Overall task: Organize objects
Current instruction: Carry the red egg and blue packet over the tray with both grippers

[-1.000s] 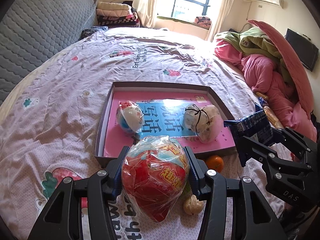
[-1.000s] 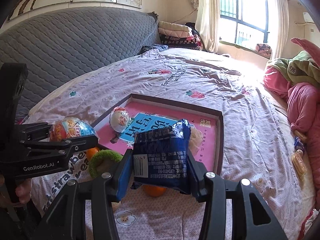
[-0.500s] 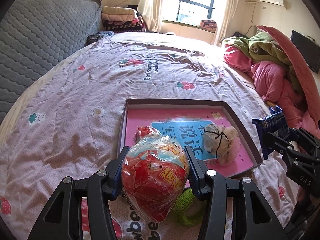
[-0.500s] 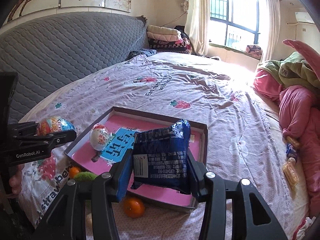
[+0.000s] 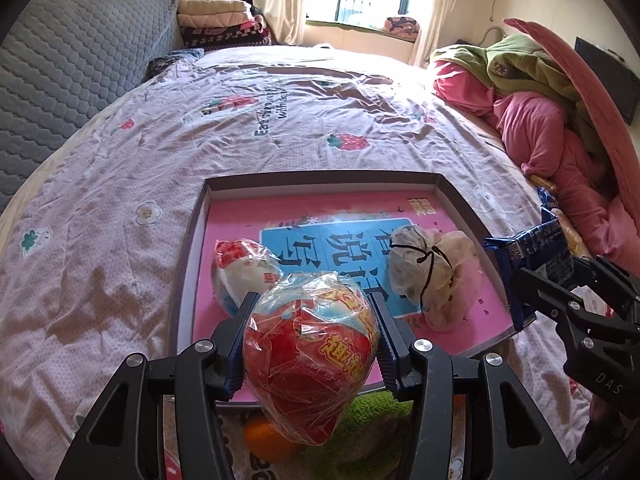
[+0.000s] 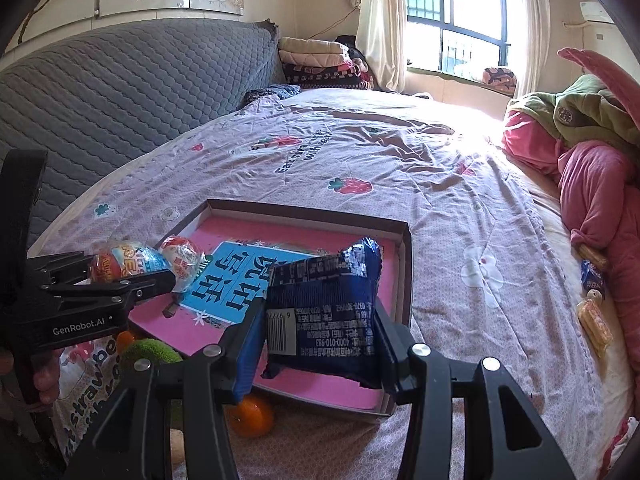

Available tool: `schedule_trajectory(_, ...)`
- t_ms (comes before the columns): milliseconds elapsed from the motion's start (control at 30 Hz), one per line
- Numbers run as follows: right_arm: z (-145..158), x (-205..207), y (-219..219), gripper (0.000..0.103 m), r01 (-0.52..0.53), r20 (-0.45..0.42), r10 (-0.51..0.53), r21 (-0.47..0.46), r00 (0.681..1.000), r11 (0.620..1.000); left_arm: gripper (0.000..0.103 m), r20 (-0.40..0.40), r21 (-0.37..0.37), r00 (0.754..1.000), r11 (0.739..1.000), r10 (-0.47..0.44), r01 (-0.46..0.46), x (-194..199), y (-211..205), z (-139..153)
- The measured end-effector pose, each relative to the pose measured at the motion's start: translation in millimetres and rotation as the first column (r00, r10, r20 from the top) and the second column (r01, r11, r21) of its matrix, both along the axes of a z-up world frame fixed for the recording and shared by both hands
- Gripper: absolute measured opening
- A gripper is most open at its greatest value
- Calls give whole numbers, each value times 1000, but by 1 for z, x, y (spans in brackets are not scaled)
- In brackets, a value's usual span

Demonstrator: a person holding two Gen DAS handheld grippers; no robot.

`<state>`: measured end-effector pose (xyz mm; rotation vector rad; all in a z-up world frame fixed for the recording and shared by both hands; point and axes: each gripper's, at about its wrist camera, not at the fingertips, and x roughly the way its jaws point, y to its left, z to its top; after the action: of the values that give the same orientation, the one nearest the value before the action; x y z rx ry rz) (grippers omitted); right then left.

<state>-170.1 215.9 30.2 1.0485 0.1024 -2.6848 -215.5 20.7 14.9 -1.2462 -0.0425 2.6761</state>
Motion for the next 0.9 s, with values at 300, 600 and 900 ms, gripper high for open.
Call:
schedule_trajectory(300, -19, -7, 0, 50, 24, 42, -24, -1, 999, 1000, 54, 16, -36, 1000, 999, -13, 14, -9, 16, -15)
schedule_trajectory(600, -30, -10, -10, 50, 15, 57, -16, 23, 998, 1000, 54, 21, -43, 1000, 999, 2, -2, -15, 19, -22)
schedule_trajectory(900, -41, -18, -10, 50, 26, 80, -29, 31, 996, 999, 54, 41, -41, 999, 999, -10, 12, -20, 25, -31)
